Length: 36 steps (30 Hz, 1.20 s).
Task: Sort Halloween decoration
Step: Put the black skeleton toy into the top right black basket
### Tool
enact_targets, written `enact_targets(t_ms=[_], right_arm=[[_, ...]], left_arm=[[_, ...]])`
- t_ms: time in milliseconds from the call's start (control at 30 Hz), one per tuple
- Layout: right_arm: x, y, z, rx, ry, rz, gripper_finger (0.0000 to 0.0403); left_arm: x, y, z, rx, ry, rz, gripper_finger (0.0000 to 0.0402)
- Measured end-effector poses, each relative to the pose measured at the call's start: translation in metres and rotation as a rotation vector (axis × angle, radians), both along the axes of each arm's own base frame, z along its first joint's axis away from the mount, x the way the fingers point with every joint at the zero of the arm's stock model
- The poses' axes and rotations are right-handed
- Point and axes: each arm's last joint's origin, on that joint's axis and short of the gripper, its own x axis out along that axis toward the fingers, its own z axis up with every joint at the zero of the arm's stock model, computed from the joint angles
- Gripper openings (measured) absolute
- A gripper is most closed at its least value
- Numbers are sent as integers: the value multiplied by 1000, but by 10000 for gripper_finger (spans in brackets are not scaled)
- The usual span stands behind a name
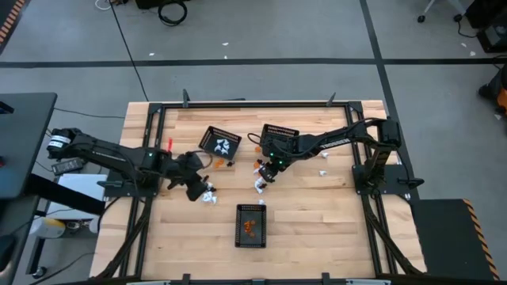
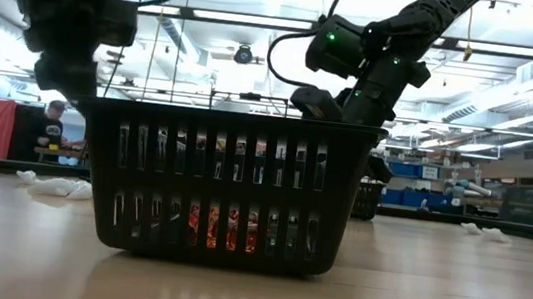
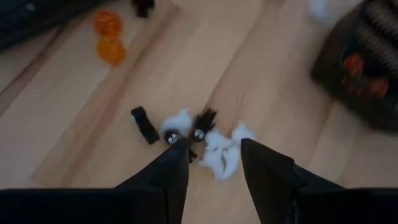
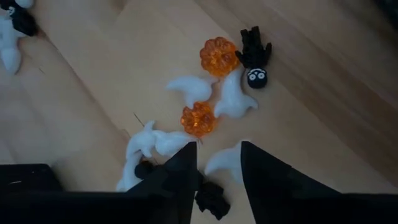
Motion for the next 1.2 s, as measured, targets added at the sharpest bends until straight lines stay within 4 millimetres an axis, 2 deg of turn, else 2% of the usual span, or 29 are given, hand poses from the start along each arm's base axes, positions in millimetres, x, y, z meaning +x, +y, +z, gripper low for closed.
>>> enact_targets(t_ms=[133, 500, 867, 1000, 1200], right_arm=[[0, 0, 0, -5, -1, -5, 141], [2, 2, 1, -27, -12, -5, 142], [3, 2, 2, -32, -33, 14, 141], [3, 3, 2, -30, -34, 23, 141], [3, 2, 2, -32, -33, 24, 140]], left_arm=[[7, -3, -13, 58, 77, -87, 155], [30, 24, -52, 56, 260, 137, 155], [44, 32, -77, 31, 336, 146, 151], [43, 33, -78, 32, 341, 148, 114], [46, 33, -74, 22, 339, 147, 29]])
